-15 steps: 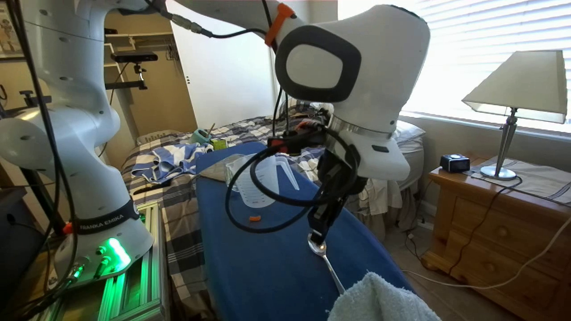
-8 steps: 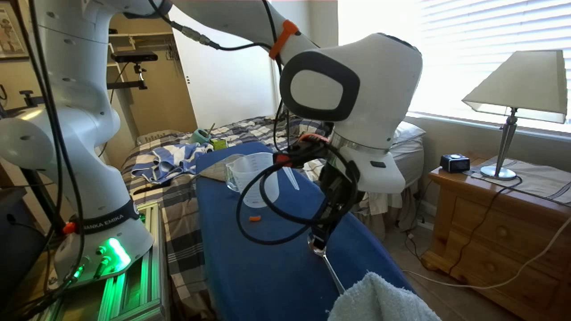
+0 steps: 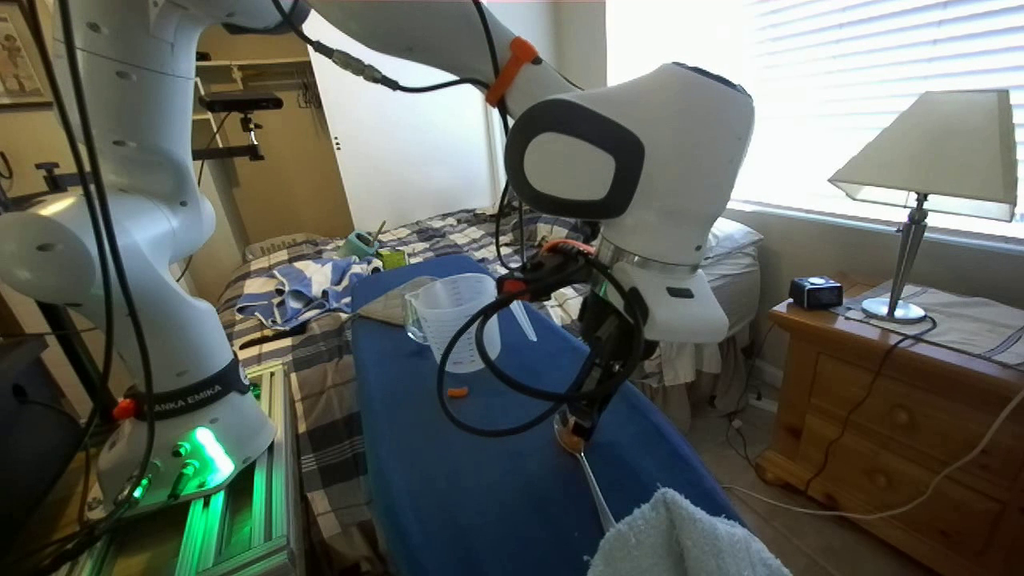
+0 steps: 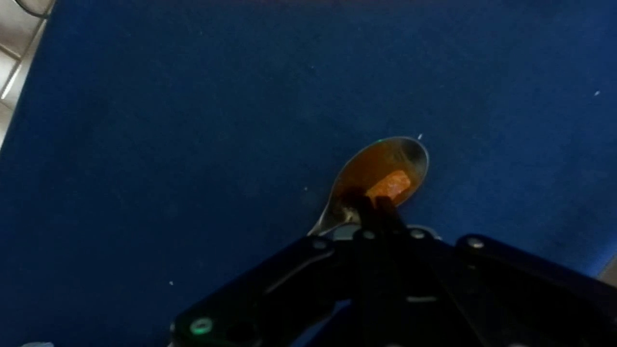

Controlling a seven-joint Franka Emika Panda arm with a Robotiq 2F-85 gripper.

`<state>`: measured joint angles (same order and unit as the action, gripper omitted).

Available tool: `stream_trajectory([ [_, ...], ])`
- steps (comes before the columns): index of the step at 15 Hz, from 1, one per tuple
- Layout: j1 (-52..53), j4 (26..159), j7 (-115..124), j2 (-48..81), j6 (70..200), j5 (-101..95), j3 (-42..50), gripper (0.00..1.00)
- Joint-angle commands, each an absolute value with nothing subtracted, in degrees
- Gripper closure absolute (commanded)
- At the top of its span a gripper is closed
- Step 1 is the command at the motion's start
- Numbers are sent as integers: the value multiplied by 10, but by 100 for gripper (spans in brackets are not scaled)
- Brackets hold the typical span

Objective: Pick up one orange object from the table and put it on the silver spoon, pour the orange object into the clear measuring cup, put the silver spoon on the table

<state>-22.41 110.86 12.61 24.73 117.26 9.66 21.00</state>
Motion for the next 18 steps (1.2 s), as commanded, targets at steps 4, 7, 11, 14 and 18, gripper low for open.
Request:
stream_trajectory([
  [4, -233, 1109, 119, 242, 1177, 118, 200, 64],
  [7, -231, 1113, 120, 236, 1177, 116, 200, 75],
  [11, -228, 1115, 121, 228, 1177, 115, 199, 64],
  [14, -227, 1120, 121, 224, 1179, 112, 199, 48],
  [18, -224, 1128, 121, 222, 1180, 107, 199, 27],
])
